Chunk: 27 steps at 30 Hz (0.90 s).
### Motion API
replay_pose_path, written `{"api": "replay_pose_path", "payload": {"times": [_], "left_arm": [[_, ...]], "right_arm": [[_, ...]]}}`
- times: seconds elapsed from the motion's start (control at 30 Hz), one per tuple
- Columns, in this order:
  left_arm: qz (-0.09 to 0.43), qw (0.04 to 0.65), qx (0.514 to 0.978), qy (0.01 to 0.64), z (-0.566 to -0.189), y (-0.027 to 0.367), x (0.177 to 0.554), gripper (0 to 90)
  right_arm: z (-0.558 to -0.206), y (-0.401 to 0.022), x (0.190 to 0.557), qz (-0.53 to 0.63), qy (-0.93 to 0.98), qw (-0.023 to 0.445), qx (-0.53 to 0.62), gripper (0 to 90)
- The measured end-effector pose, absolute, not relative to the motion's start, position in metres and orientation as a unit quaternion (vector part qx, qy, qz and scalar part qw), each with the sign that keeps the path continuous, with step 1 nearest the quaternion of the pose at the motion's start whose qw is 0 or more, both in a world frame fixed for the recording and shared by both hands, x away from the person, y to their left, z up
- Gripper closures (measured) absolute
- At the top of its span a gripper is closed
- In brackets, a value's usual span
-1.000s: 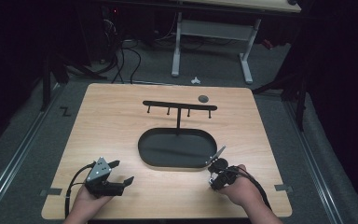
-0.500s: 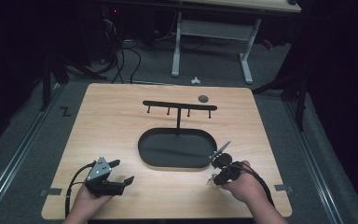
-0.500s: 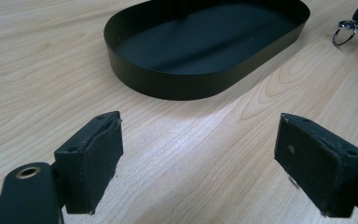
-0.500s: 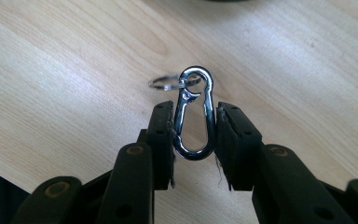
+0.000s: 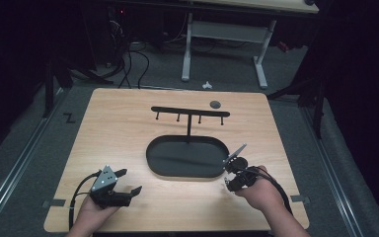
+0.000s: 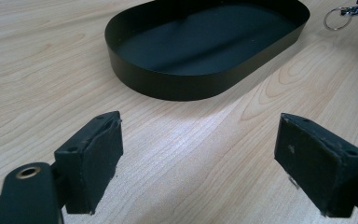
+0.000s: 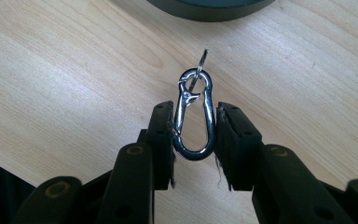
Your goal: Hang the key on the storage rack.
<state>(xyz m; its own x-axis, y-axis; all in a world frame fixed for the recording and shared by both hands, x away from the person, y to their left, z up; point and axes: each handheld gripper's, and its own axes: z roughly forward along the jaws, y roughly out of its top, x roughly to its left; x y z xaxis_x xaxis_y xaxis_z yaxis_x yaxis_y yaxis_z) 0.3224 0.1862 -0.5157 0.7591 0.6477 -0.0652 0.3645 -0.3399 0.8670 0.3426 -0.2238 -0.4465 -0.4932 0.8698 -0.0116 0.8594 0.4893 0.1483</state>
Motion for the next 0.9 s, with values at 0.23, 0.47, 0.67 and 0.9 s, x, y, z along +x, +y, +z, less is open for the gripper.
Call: {"api": "replay_pose_path", "payload": {"times": [0.23,0.47,0.67,0.9], "left_arm": [[0.147,0.48,0.806,0.314,-0.516,0.186,0.322,15.7],[0.146,0.481,0.805,0.314,-0.516,0.186,0.322,15.7],[0.146,0.482,0.805,0.314,-0.516,0.186,0.322,15.7],[0.145,0.482,0.805,0.313,-0.516,0.186,0.323,15.7]], "right_arm": [[-0.439,-0.224,0.344,0.069,0.86,0.049,0.503,68.1],[-0.421,-0.227,0.348,0.077,0.856,0.061,0.508,68.2],[-0.404,-0.228,0.352,0.084,0.852,0.073,0.511,68.2],[-0.385,-0.228,0.362,0.082,0.852,0.083,0.511,68.2]]}}
